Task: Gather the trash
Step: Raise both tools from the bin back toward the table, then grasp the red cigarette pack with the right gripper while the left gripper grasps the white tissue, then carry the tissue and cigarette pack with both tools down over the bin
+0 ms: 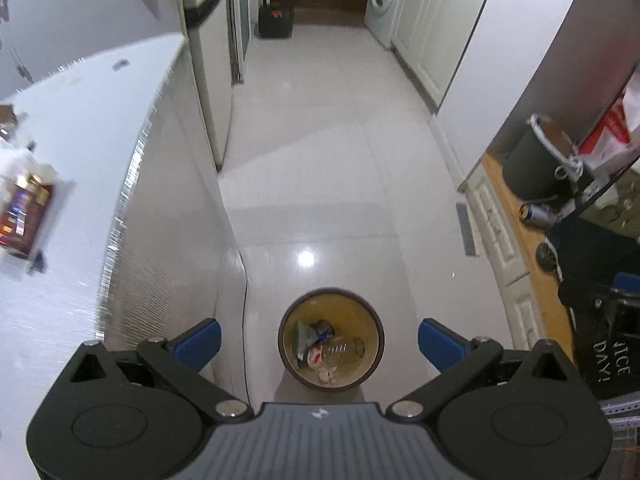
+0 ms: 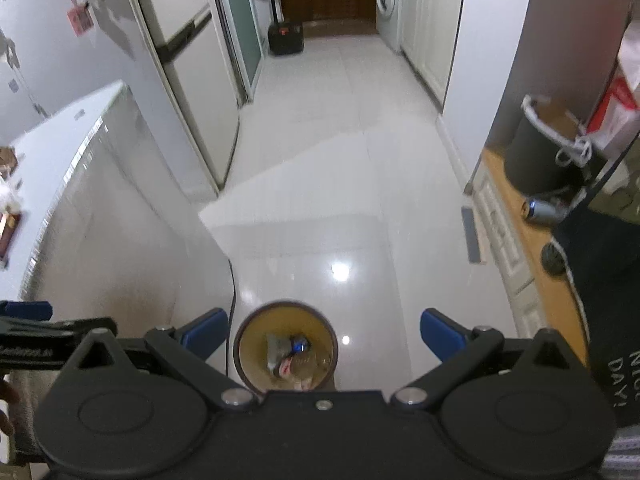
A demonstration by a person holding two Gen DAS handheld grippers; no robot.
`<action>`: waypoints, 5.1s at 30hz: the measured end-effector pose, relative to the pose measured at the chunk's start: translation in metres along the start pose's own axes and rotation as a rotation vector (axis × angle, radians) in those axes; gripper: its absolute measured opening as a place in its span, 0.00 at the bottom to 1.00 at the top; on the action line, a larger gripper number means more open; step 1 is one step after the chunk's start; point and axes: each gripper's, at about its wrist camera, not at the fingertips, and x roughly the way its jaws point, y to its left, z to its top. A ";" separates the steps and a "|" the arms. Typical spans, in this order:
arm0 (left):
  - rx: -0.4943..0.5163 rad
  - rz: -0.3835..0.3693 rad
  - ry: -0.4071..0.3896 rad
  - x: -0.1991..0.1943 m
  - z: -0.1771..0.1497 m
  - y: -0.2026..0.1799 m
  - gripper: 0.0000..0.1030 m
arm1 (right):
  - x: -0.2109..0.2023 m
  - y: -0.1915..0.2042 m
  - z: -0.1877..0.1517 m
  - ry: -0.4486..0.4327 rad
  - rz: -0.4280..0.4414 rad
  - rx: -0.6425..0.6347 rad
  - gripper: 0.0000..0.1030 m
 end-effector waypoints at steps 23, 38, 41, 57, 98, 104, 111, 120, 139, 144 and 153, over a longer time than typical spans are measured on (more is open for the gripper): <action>-0.152 0.042 -0.230 -0.135 -0.014 0.138 1.00 | -0.078 0.093 0.012 -0.140 0.080 -0.083 1.00; -0.074 0.013 -0.307 -0.156 0.015 0.289 1.00 | -0.079 0.245 0.011 -0.213 0.029 0.012 1.00; -0.064 0.022 -0.315 -0.154 0.023 0.315 1.00 | -0.075 0.273 0.014 -0.219 0.010 0.017 1.00; -0.037 -0.043 -0.309 -0.132 0.052 0.388 1.00 | -0.027 0.396 0.045 -0.269 0.089 -0.012 1.00; 0.262 -0.171 -0.108 0.027 0.063 0.394 0.19 | 0.068 0.437 0.013 0.019 0.150 -0.046 0.51; 0.224 -0.262 -0.016 -0.009 0.019 0.421 0.14 | 0.059 0.440 0.004 0.055 0.215 -0.150 0.51; 0.200 -0.262 0.046 -0.031 -0.015 0.439 0.59 | 0.051 0.439 -0.006 0.095 0.248 -0.211 0.52; -0.001 -0.251 -0.001 -0.040 0.000 0.427 0.97 | 0.048 0.449 -0.010 0.088 0.238 -0.221 0.53; 0.128 0.004 0.029 -0.010 -0.004 0.382 0.51 | 0.065 0.454 -0.009 0.117 0.147 -0.184 0.56; 0.082 -0.021 0.019 -0.018 -0.002 0.390 0.19 | 0.065 0.458 -0.008 0.109 0.126 -0.205 0.51; 0.000 -0.020 -0.095 -0.061 0.003 0.400 0.18 | 0.036 0.452 0.000 0.027 0.130 -0.215 0.51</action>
